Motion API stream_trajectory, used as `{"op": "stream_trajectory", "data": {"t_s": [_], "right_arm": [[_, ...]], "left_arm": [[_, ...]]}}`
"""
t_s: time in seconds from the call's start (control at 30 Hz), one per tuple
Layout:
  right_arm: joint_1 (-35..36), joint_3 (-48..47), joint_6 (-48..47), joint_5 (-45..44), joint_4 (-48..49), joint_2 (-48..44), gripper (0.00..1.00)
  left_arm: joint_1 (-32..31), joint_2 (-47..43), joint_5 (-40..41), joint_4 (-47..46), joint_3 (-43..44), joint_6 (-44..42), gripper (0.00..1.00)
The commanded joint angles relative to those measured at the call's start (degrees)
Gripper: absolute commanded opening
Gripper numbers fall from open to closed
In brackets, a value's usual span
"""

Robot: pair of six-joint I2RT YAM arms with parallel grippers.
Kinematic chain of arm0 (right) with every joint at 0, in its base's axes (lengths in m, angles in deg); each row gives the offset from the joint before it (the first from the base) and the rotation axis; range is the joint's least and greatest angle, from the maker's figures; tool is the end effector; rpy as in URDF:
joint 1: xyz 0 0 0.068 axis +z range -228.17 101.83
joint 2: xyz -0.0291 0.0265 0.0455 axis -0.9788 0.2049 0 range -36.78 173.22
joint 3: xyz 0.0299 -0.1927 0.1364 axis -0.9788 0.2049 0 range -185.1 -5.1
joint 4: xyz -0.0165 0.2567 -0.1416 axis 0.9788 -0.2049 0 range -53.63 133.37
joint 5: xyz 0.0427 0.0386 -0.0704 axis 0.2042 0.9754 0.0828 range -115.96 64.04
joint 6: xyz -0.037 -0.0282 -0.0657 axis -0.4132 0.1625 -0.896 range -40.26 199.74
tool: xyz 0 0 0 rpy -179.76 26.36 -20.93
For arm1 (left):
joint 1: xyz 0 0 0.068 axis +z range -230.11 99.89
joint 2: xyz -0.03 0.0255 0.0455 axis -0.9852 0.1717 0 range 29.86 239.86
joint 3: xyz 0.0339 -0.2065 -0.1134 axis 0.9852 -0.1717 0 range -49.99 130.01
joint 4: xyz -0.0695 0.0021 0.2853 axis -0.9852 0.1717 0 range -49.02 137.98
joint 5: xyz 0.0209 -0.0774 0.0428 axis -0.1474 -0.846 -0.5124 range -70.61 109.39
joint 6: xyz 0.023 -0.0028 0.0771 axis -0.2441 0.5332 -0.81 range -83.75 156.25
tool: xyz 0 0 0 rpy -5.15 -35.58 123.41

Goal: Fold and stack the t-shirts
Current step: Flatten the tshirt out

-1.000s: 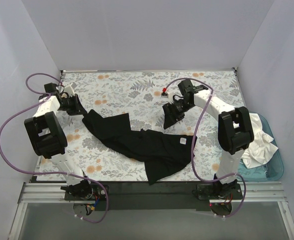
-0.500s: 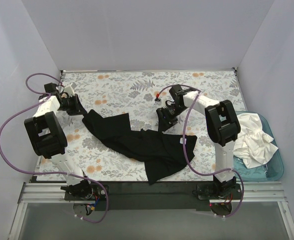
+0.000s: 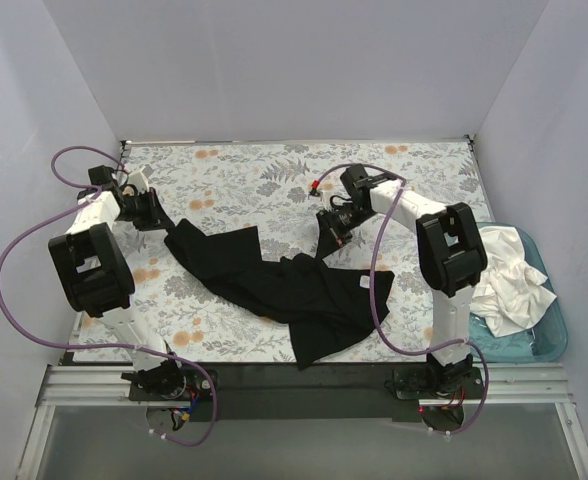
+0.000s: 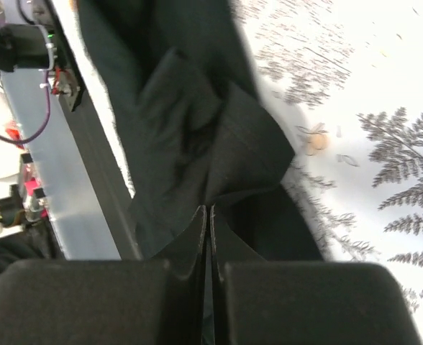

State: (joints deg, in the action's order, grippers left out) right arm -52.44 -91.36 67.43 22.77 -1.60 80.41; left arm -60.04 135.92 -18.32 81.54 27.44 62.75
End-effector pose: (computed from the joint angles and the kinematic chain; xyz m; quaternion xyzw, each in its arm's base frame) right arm 0.3588 0.2310 0.1079 -0.3426 0.8382 0.4197 0.0632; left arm 0.3927 0.0982 0.1308 -0.3144 0.8780 -0.3270 0.1528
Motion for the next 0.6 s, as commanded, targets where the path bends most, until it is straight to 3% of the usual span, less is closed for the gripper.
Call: {"op": "stream_trajectory", "data": {"t_s": [0.0,0.2,0.27,0.37,0.47,0.5,0.57], "right_arm": [[0.19,1.44,-3.23,3.21,-0.47,-7.13,0.01],[5.54,9.43,-13.41,1.29,-2.75,-15.75,0.01],[9.66,14.51,-18.24,-5.03,-3.11,-18.64,0.01],[10.48,17.96,-18.98,-10.13,-3.19,-18.32,0.02],[8.9,18.32,-18.36,-11.12,-3.11,-18.13,0.3],[8.46,17.97,-17.75,-10.07,-3.11,-18.31,0.54],[7.32,17.27,-17.13,-9.01,-3.02,-19.09,0.57]], "left_arm": [[-0.04,-2.26,-1.13,0.31,1.67,0.04,0.0],[-0.04,-2.17,-1.31,0.23,1.59,0.04,0.0],[-0.04,-2.35,-1.05,-0.04,1.06,-0.05,0.0],[-0.04,-2.35,-1.22,-0.13,0.79,-0.05,0.0],[-0.04,-2.35,-1.4,-0.21,0.88,-0.05,0.0],[-0.04,-2.26,-1.4,-0.21,0.88,-0.05,0.0],[-0.04,-2.26,-1.31,-0.04,1.06,-0.13,0.0]]}}
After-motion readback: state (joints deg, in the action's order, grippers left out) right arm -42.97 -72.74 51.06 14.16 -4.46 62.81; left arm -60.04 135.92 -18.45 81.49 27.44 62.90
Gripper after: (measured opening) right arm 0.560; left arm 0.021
